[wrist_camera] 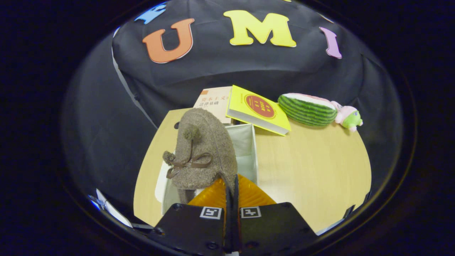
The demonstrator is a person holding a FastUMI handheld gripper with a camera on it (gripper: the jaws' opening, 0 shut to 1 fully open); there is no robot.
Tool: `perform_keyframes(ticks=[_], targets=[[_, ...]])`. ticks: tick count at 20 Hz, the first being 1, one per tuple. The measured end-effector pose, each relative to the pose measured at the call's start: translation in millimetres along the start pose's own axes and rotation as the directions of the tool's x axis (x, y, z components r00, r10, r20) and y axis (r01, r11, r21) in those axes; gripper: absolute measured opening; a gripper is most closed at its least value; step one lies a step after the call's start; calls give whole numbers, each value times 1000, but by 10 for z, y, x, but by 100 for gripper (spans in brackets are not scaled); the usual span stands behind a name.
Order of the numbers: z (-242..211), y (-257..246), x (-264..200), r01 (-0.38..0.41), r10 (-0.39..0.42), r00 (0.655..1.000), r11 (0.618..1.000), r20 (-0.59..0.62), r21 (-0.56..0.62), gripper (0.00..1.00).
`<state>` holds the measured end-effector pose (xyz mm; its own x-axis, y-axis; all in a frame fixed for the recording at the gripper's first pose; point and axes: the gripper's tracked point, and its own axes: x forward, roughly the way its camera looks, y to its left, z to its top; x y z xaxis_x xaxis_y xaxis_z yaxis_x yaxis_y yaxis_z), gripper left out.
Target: Open the storage box then place both shoes into the box .Put the left shoe in first, then the right shoe, with the right side of both shoes facing outward in a uniform manner.
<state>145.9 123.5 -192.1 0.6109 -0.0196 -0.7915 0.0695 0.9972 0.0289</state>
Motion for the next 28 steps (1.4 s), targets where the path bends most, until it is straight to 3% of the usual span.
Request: perform_keyframes(ticks=[8,9,13,21,28], targets=[[-26,-168,202,130,-126,990,989,60,-66,6],[-11,-120,184,109,-103,992,991,78,-76,9],[96,-189,-129,156,-131,978,976,160,-154,94],[231,-229,-739,222,-140,940,943,310,-248,95],[293,-401,-1384,261,-150,865,950,478,-173,98]])
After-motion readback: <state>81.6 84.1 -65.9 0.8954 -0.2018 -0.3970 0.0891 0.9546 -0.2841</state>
